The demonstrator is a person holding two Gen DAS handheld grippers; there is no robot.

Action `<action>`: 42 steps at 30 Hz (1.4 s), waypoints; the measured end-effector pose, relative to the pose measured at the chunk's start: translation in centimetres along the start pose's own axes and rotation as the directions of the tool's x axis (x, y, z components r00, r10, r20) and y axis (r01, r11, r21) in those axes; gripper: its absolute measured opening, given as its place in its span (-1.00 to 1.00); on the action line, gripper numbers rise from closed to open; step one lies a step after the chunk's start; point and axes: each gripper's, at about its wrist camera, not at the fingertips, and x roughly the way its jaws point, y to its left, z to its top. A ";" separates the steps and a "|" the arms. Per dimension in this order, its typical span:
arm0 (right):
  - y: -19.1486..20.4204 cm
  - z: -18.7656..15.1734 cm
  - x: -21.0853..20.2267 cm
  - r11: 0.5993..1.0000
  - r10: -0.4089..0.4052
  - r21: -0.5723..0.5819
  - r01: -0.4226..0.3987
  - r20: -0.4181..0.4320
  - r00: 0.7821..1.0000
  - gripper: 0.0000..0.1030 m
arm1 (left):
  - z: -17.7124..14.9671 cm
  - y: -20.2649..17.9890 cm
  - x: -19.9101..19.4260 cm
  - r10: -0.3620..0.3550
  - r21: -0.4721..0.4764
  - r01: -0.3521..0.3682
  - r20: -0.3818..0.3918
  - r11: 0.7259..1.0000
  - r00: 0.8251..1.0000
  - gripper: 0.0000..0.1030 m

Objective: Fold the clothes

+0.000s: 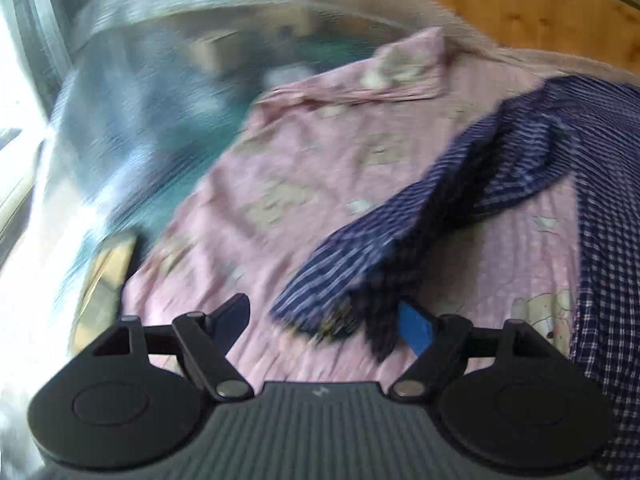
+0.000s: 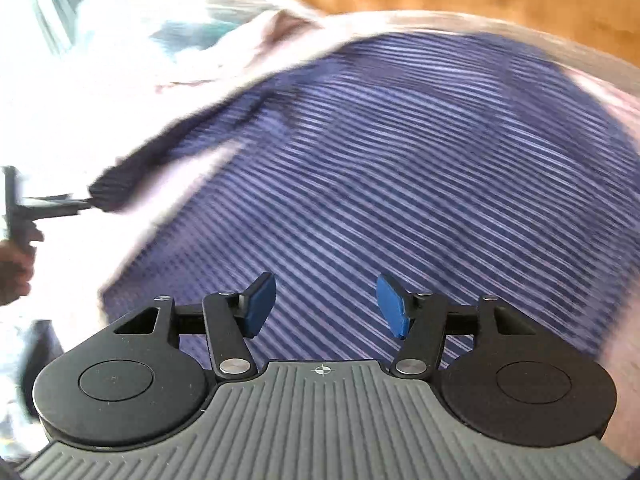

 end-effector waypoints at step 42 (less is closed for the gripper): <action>-13.7 -5.8 -4.7 0.829 0.191 0.493 -0.264 0.195 0.962 -1.00 | -9.1 -10.8 -11.5 -0.239 0.112 0.234 0.032 0.966 0.971 -0.92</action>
